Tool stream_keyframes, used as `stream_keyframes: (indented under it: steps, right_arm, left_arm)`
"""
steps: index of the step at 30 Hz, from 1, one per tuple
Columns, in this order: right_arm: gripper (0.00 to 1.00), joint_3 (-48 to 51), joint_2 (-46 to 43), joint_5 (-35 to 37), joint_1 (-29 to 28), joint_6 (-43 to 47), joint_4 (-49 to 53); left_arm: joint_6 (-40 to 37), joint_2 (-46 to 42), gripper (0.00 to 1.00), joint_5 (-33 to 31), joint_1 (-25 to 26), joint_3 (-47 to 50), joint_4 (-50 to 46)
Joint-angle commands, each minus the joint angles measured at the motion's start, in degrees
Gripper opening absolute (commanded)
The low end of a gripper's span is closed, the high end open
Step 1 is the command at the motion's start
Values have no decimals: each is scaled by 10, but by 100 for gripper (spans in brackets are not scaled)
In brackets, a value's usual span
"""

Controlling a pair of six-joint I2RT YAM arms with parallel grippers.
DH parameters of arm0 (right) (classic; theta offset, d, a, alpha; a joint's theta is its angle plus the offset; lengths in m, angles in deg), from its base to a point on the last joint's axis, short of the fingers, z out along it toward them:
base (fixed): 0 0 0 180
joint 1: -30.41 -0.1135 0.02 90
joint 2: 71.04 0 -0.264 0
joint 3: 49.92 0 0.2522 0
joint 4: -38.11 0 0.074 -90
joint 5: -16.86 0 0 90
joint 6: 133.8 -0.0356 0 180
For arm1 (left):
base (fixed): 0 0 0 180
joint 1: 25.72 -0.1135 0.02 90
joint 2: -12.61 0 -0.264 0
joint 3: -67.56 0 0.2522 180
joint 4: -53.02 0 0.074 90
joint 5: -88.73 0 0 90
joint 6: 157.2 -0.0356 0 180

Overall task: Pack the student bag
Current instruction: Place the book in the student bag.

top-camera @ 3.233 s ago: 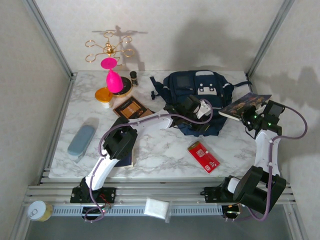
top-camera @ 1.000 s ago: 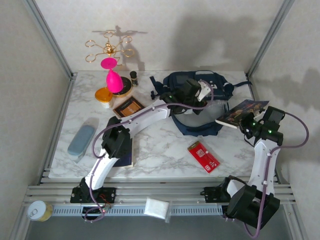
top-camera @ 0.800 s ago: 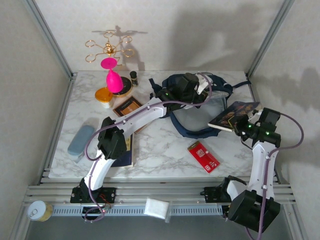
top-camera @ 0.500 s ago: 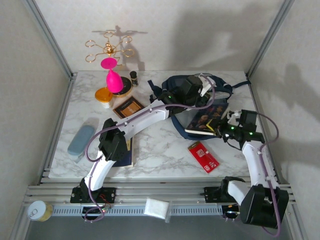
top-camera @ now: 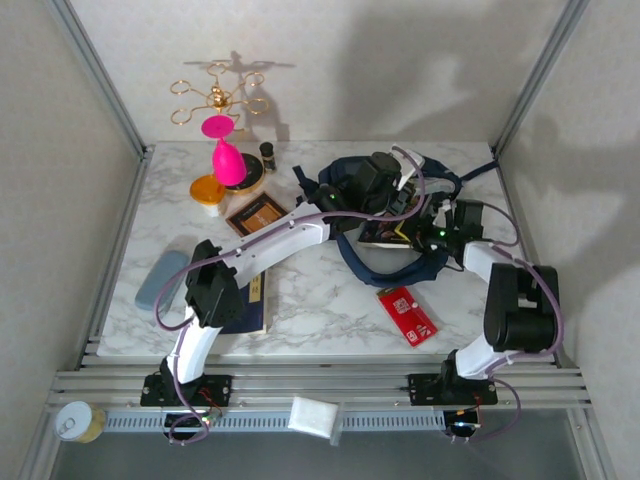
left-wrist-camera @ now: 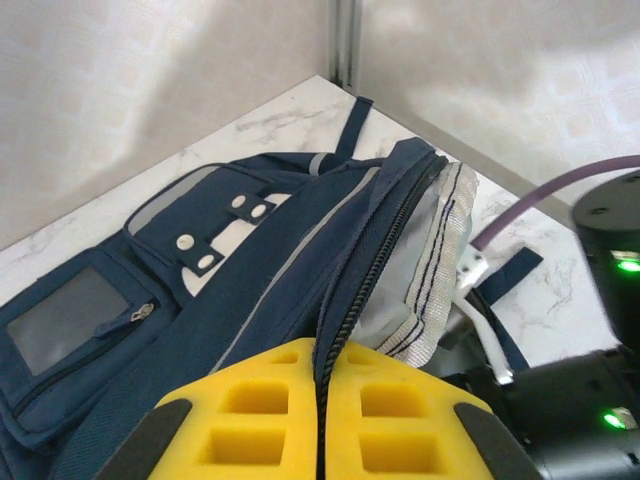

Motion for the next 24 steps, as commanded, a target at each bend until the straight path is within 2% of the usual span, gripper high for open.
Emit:
stream_keyframes:
  steps: [1,5,10,15,18,21,22,24]
  right_arm:
    - [23,-71,33,22,-2,97,25]
    - [46,-103,28,116,-2,127,105]
    - [52,-49,-18,167,-3,79,129]
    - [45,25,-67,122,-11,16,69]
    - [33,63,-110,102,-14,-31,-9]
    - [28,64,-112,105,-15,-23,-31]
    - [25,58,-106,99,-15,-13,-28]
    - [11,51,-95,71,-17,11,-34]
  left_arm:
    - [6,-50,0,-39,2,-7,66]
    - [7,-49,0,-38,2,0,70]
    - [9,-43,0,-46,2,6,80]
    - [15,-40,0,-32,2,12,91]
    - [17,-38,0,-27,2,13,93]
    - [17,-38,0,-28,2,15,96]
    - [17,-39,0,-25,2,16,96]
    - [18,-40,0,-21,2,16,98]
